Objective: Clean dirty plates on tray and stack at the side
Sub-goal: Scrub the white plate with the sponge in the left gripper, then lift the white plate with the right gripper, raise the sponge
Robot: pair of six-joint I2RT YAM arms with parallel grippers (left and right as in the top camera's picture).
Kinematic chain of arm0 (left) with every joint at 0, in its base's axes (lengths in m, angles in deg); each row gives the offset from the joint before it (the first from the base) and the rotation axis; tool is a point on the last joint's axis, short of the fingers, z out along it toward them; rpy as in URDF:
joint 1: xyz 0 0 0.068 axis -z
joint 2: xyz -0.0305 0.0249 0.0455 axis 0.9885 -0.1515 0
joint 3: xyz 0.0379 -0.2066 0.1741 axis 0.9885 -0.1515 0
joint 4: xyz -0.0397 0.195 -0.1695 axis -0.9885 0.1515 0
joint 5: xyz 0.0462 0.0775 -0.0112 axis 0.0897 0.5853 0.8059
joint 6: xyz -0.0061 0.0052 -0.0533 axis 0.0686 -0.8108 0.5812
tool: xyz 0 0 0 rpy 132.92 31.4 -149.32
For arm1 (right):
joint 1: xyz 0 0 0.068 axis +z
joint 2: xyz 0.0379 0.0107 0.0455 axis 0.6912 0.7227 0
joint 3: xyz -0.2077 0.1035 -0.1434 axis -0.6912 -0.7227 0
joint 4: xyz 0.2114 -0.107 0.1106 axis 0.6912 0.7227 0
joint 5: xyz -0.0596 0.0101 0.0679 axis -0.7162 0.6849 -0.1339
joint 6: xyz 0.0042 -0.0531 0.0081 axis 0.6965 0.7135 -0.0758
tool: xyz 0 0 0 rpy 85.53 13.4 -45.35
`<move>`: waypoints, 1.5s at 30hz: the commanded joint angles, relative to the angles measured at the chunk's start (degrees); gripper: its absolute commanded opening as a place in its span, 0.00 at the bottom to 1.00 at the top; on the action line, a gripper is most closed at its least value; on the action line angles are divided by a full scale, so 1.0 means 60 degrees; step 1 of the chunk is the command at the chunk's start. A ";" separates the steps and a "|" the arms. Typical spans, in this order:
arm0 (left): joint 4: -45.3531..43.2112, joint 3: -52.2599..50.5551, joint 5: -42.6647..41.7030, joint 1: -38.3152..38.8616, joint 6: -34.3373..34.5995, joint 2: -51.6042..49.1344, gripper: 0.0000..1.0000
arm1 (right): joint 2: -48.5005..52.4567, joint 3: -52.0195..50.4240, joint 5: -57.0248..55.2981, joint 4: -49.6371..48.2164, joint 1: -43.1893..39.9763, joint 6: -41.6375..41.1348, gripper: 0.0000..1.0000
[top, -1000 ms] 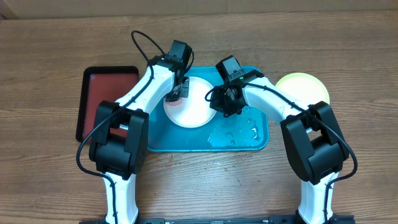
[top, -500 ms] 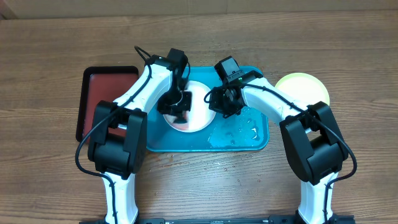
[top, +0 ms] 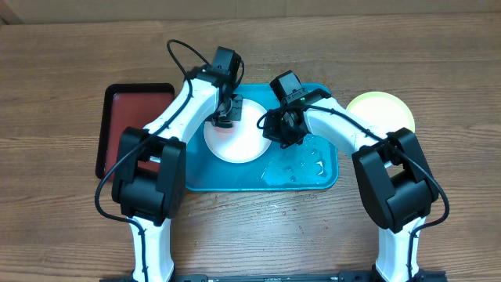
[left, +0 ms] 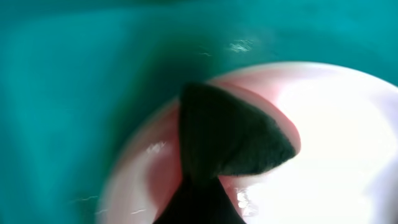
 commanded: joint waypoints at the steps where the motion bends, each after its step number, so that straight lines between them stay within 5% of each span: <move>1: 0.1606 0.1807 0.1683 -0.0015 0.0452 0.0018 0.04 | 0.0109 -0.0073 -0.0335 0.0095 -0.0047 -0.0109 0.04; 7: 0.4280 0.4047 0.1683 -0.0018 0.0984 0.0018 0.04 | 0.0087 -0.0004 -0.0229 0.0328 -0.0051 -0.0109 0.04; 11: 0.4830 0.4404 0.1665 -0.0018 0.1016 0.0018 0.04 | -0.0149 0.0310 -0.0612 0.1071 -0.0047 -0.0102 0.04; 20: 0.4419 0.3734 0.0211 -0.0073 0.1122 0.0015 0.04 | -0.2175 0.0393 -0.4189 0.2554 0.0353 -0.0109 0.04; 30: 0.3854 0.2801 0.0131 -0.0076 0.1224 0.0015 0.04 | -0.3333 0.0390 -0.9661 0.3916 0.2572 -0.0543 0.04; 45: 0.3741 0.2568 0.0127 -0.0076 0.1224 0.0015 0.04 | -0.3333 0.0393 -1.3296 0.5264 0.4135 -0.0911 0.04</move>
